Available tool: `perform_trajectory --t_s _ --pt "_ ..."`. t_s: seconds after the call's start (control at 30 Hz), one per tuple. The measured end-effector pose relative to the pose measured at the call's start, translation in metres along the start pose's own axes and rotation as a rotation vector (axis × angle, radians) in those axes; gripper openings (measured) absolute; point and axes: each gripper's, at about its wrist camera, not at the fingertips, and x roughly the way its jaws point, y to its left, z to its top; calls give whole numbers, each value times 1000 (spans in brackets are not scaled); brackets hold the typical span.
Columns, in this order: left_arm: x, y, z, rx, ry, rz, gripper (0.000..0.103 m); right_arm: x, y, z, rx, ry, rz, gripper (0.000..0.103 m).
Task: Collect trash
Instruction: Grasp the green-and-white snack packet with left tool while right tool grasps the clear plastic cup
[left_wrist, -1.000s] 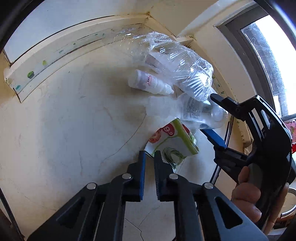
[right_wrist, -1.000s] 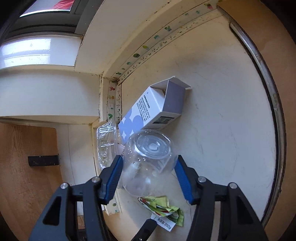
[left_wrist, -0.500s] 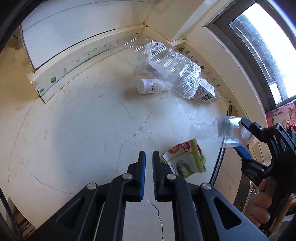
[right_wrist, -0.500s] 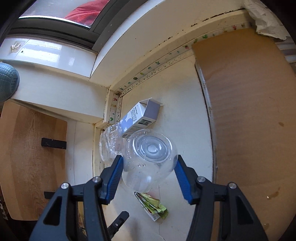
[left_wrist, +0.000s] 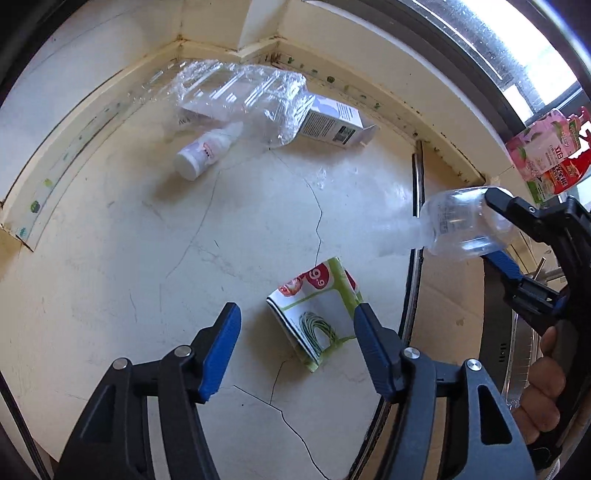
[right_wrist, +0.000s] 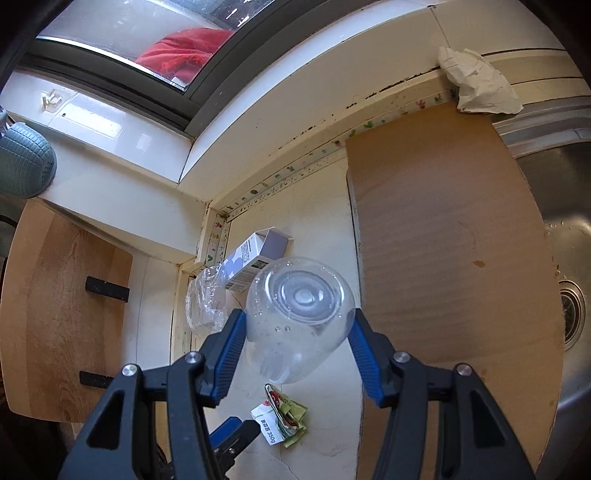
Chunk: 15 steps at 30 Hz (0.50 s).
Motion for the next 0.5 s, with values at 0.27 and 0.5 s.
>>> perform_trajectory --t_s 0.27,0.5 --pt "15 -1 -6 -61 20 -59 61 -6 -15 0 10 -3 8 56" --pt "26 -6 -6 -96 6 -70 36 -7 -23 -2 8 5 4 56"
